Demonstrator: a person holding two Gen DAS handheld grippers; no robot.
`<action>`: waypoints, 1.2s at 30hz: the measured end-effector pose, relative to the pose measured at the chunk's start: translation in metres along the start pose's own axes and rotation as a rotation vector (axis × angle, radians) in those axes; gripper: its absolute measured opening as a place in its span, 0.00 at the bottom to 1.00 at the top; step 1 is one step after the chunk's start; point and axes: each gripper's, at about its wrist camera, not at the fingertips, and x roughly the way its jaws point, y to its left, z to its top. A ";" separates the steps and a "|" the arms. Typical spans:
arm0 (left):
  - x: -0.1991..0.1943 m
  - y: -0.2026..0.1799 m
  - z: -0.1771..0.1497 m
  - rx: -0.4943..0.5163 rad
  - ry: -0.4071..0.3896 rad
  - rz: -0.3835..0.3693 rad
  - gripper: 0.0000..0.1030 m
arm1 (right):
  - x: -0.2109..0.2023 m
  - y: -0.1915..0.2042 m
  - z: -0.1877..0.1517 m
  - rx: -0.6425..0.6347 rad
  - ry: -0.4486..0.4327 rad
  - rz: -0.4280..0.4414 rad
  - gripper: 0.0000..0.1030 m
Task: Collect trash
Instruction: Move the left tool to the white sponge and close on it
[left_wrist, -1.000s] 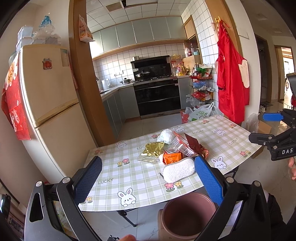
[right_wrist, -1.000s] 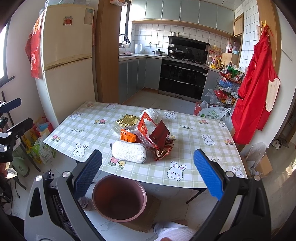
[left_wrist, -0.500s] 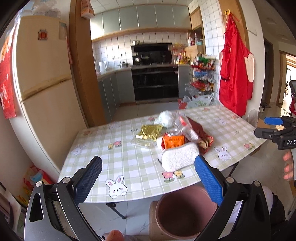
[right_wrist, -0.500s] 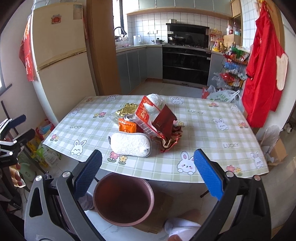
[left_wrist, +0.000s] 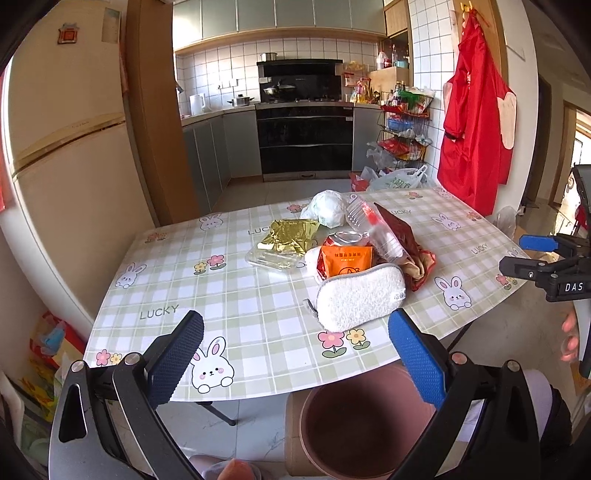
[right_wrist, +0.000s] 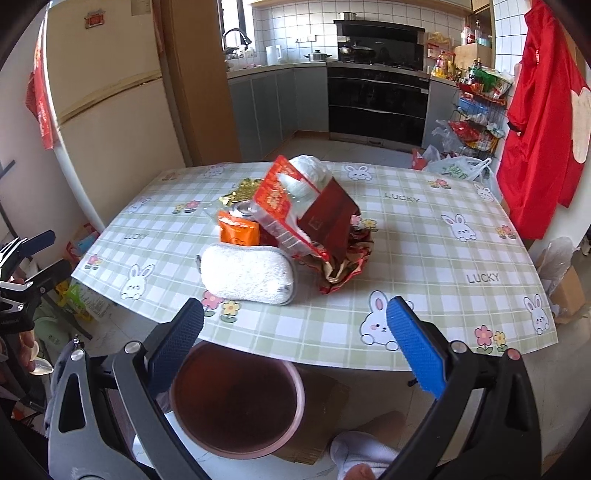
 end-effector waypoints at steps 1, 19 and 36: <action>0.006 0.001 0.000 -0.003 0.009 -0.003 0.95 | 0.003 -0.002 0.001 0.006 -0.002 -0.004 0.95; 0.106 -0.009 0.000 0.013 0.107 -0.240 0.88 | 0.073 -0.026 0.022 0.092 0.080 0.033 0.95; 0.248 0.007 -0.007 -0.119 0.244 -0.505 0.88 | 0.105 -0.036 0.019 0.111 0.153 0.010 0.95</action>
